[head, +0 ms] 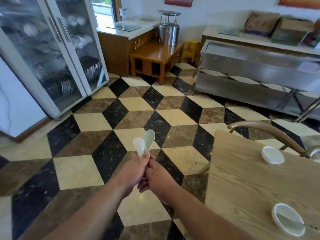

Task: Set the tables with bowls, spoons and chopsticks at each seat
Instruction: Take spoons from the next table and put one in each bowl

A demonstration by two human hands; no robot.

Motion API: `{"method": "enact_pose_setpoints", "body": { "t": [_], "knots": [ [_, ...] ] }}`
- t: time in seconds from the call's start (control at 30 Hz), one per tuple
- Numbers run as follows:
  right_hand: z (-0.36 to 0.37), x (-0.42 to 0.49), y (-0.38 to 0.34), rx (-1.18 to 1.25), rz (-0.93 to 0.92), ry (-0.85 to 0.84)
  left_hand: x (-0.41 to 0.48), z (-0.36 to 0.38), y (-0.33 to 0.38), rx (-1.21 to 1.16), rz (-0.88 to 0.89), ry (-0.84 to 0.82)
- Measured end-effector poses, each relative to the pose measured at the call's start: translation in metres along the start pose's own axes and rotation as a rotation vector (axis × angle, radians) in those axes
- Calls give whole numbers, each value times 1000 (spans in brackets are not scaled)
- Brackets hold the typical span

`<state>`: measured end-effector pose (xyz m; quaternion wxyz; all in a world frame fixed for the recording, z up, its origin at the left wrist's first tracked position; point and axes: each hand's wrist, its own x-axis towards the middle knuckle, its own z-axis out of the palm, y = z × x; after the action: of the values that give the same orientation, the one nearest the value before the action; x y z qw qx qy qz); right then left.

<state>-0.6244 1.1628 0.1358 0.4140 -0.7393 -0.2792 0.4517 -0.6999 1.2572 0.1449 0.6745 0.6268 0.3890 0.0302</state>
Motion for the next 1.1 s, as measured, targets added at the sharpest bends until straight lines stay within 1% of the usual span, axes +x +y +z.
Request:
{"method": "enact_pose_setpoints", "body": {
  "t": [0.1,0.17,0.23,0.33,0.4,0.53,0.6,0.7,0.8,0.97,1.03,1.1],
  "knots": [
    [-8,21,-11,-243,-70,44,18,-8,18,-4,6,-31],
    [-20,38,-15,-176,-60,90,35,-9,32,-30,-22,-41],
    [-34,56,-22,-3,-26,136,56,-8,47,-95,-86,-70],
    [-64,92,-28,132,-28,193,100,-7,73,-159,-123,-143],
    [-87,125,-26,151,-49,198,141,-2,92,-125,-102,-160],
    [-141,188,-30,341,-29,236,225,16,134,66,-19,-135],
    [-169,214,-35,387,-9,260,259,28,157,124,-20,-113],
    [-216,253,-43,456,-10,267,307,48,193,132,-22,-152],
    [-260,285,-51,488,-9,312,351,65,228,145,3,-189],
    [-325,333,-66,495,0,449,433,93,275,210,31,-248],
    [-351,353,-68,525,27,510,469,106,291,240,21,-286],
    [-377,373,-68,503,57,578,507,121,307,275,31,-331]
  ]
}}
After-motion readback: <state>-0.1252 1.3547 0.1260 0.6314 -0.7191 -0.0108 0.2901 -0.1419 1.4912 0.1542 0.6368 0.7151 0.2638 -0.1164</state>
